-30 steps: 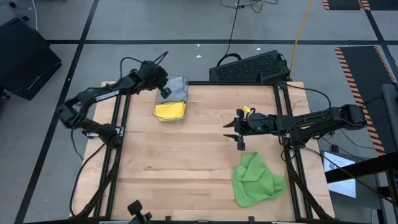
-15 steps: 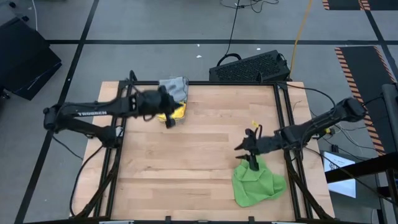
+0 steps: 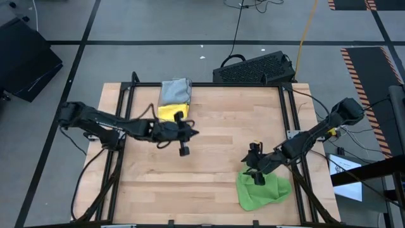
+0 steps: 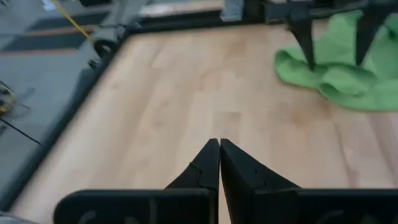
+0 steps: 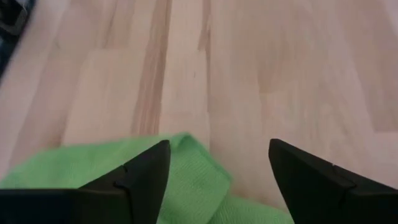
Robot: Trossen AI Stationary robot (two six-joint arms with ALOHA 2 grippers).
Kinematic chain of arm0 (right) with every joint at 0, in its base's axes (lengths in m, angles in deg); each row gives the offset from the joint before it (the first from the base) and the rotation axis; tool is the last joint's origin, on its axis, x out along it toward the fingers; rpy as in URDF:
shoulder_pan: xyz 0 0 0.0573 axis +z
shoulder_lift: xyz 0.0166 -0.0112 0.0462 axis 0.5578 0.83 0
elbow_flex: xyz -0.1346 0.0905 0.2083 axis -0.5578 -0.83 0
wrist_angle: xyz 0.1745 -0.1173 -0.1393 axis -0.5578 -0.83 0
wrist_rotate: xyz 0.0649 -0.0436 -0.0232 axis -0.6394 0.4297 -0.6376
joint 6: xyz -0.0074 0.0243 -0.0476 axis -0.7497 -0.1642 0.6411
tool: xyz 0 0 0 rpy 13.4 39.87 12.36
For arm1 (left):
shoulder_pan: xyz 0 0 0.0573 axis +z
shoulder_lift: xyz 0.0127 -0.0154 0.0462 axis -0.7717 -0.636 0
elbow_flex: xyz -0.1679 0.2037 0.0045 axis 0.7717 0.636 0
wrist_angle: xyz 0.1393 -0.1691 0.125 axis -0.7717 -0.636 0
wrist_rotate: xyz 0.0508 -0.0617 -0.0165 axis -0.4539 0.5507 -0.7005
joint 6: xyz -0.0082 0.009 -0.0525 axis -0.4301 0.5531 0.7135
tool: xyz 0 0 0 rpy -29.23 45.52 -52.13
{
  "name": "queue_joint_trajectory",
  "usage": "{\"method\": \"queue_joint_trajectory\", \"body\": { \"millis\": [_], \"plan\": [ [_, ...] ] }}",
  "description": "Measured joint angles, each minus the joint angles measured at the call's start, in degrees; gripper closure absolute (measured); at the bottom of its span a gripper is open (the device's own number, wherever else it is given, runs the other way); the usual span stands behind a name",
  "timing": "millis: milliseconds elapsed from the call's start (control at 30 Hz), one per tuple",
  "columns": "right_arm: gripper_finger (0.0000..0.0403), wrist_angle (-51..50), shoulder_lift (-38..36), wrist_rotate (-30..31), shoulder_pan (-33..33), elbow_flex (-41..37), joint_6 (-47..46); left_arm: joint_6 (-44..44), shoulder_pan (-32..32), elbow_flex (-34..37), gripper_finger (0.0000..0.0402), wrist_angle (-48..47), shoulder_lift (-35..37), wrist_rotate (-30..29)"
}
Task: Fold microfiber towels
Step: Fold the green towel on the table
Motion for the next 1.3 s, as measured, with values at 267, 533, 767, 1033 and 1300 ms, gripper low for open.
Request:
{"method": "queue_joint_trajectory", "body": {
  "millis": [267, 533, 767, 1033, 1300],
  "plan": [
    [0.0157, -0.4, 4.4, -3.0, 0.7, 0.0, 2.4, 2.4, -5.1, 0.0, 0.0369, 10.9, -11.8, -3.9],
    [0.0229, -0.6, 7.7, -2.9, 0.3, 0.0, 5.0, 0.9, -5.7, 0.0, 0.0334, 16.0, -13.7, -4.3],
    [0.0323, -0.3, 7.4, -4.4, 0.3, 0.0, 5.0, 0.2, -5.8, 0.0, 0.0306, 17.5, -13.7, -3.9],
    [0.0391, 3.7, 4.3, -1.0, 0.3, 0.0, 7.7, -2.0, -6.2, 0.0, 0.0281, 20.2, -13.7, -2.1],
    [0.0398, 15.4, 0.9, 1.8, -3.1, 0.0, 19.4, -8.6, -7.5, 0.0, 0.0242, 24.7, -13.7, -1.7]
  ]
}}
